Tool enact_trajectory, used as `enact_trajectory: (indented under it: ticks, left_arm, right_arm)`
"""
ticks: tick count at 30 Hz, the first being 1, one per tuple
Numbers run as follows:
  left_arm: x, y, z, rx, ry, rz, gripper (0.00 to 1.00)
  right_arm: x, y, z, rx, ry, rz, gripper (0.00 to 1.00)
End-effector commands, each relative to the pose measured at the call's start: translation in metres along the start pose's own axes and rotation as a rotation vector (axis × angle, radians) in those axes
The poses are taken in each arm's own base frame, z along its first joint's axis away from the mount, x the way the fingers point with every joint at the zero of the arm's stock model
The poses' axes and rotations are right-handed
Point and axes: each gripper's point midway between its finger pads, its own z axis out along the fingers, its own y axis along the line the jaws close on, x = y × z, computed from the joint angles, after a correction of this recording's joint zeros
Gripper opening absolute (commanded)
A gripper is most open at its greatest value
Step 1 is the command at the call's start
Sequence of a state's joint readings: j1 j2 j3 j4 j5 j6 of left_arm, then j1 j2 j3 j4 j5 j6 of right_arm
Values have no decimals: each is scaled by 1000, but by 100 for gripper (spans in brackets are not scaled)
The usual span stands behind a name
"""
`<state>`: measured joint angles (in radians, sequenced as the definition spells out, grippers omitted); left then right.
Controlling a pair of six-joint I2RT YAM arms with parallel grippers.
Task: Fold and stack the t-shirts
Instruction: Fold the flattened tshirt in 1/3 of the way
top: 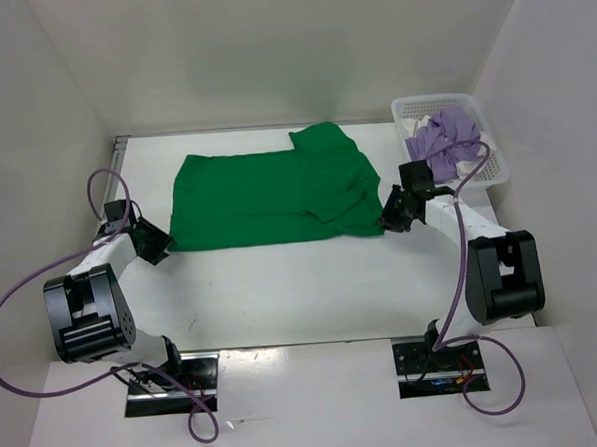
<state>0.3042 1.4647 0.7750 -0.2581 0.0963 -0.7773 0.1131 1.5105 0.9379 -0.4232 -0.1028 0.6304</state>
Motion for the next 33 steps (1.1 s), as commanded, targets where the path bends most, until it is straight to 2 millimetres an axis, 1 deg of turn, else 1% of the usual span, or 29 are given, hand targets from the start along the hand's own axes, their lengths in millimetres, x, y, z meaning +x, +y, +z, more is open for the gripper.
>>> enact_trajectory:
  ticks: [1, 2, 3, 4, 5, 6, 8, 12, 14, 17, 18, 19, 20, 21, 22, 23, 24, 25, 26, 28, 29, 32, 33]
  left_arm:
    - [-6, -10, 2, 53, -23, -27, 47]
    - [-5, -8, 4, 47, -16, -28, 47]
    - [-8, -9, 4, 47, -30, -27, 45]
    - [-4, -6, 5, 40, -22, -28, 44]
    - [-6, -4, 8, 32, -29, -29, 44]
    - [-9, -6, 9, 42, -41, -27, 41]
    - [-6, -3, 15, 30, -27, -40, 39]
    - [-4, -3, 22, 31, -14, -50, 34]
    - [-4, -3, 25, 30, -13, -50, 31]
    - [-4, -3, 27, 31, -14, -50, 24]
    - [-4, -2, 27, 31, -14, -50, 22]
    - [-4, -2, 27, 31, -14, -41, 17]
    - [-6, -4, 27, 38, -22, -39, 15]
    - [-6, -3, 28, 38, -22, -29, 13]
    - [-4, -1, 30, 30, -13, -30, 11]
    - [-7, -4, 29, 36, -20, -20, 7]
    - [-8, -2, 31, 23, -19, -21, 4]
    - [-8, -2, 31, 23, -19, -21, 4]
    - [-8, -2, 31, 23, -19, -21, 0]
    - [-17, -4, 29, 13, -41, 1, 0]
    - [-15, -2, 29, 6, -33, 0, 0]
    - [-20, -4, 25, 7, -49, 24, 0]
    - [-20, -4, 25, 7, -50, 24, 0]
  right_arm:
    - [1, -5, 4, 2, -1, 13, 32]
    - [5, -8, 5, 8, 6, 14, 34]
    - [8, -10, 6, 14, 13, 26, 37]
    - [6, -12, 7, 24, 4, 35, 37]
    - [3, -12, 7, 29, -12, 34, 38]
    - [2, -16, 10, 50, -18, 35, 38]
    - [4, -20, 15, 68, -10, 45, 38]
    - [0, -20, 22, 76, -16, 56, 38]
    - [6, -25, 31, 98, 11, 68, 38]
    - [8, -25, 34, 93, 19, 68, 38]
    - [5, -23, 38, 83, 8, 67, 38]
    - [6, -22, 37, 76, 13, 67, 36]
    - [2, -19, 41, 73, 9, 76, 34]
    - [-2, -16, 41, 66, 1, 75, 31]
    - [-4, -17, 43, 76, -3, 75, 23]
    - [-12, -15, 44, 84, -23, 74, 20]
    - [-17, -14, 46, 89, -31, 74, 15]
    - [-17, -14, 47, 89, -32, 74, 14]
    - [-20, -11, 49, 88, -33, 74, 8]
    - [-26, -7, 49, 83, -39, 73, 7]
    - [-26, -7, 49, 83, -39, 73, 6]
    - [-34, -4, 38, 83, -70, 61, 6]
    - [-38, -3, 30, 85, -89, 50, 7]
